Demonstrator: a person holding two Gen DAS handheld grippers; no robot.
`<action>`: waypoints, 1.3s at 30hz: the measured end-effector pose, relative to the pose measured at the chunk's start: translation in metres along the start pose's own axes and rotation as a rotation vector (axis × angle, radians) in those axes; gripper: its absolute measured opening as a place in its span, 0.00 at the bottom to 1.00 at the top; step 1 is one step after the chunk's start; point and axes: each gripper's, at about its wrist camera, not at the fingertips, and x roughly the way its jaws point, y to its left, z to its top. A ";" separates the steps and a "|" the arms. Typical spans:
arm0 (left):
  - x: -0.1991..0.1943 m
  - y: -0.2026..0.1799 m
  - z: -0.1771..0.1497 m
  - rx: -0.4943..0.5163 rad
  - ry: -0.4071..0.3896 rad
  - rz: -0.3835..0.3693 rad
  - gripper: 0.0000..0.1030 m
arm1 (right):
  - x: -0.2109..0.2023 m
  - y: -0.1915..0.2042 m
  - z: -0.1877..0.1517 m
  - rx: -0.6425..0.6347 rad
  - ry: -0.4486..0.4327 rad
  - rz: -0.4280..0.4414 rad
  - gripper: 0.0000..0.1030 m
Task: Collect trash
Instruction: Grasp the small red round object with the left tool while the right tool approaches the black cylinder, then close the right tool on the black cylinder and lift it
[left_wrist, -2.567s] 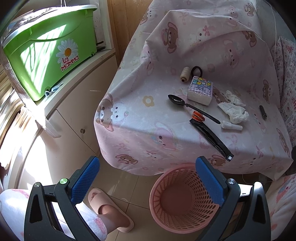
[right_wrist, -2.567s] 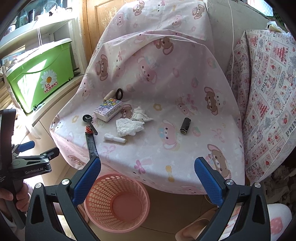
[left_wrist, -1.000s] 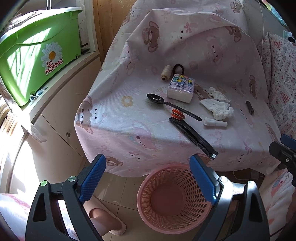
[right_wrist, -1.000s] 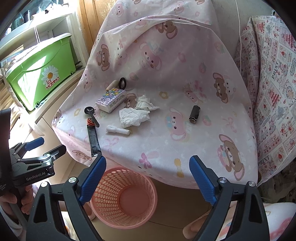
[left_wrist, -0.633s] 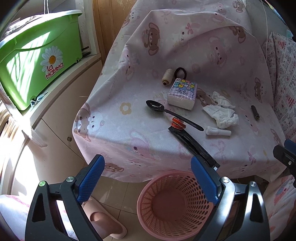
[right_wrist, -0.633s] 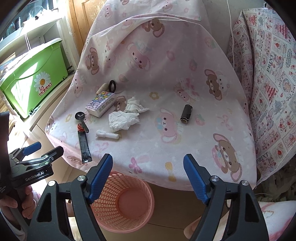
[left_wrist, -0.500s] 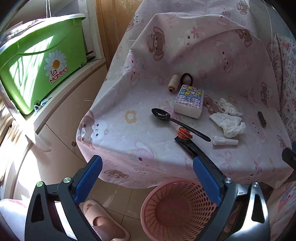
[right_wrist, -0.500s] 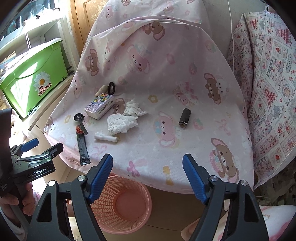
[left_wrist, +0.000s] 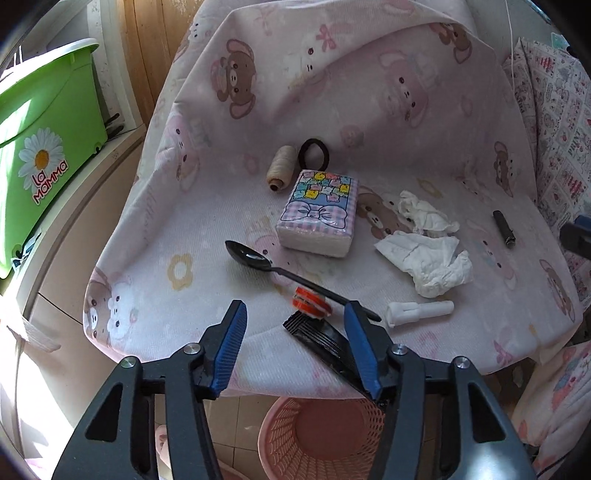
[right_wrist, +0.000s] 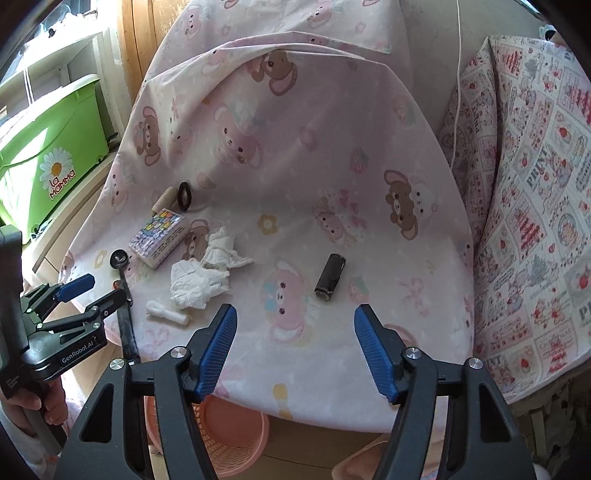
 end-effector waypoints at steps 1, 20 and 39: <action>0.003 0.001 0.000 -0.006 0.011 -0.014 0.39 | 0.001 -0.003 0.005 -0.004 -0.007 -0.008 0.67; -0.011 0.038 0.026 -0.189 -0.103 -0.102 0.13 | 0.078 -0.063 0.028 0.273 0.158 0.122 0.51; -0.048 0.058 0.001 -0.266 -0.200 0.048 0.14 | 0.123 -0.033 0.039 0.261 0.291 0.015 0.16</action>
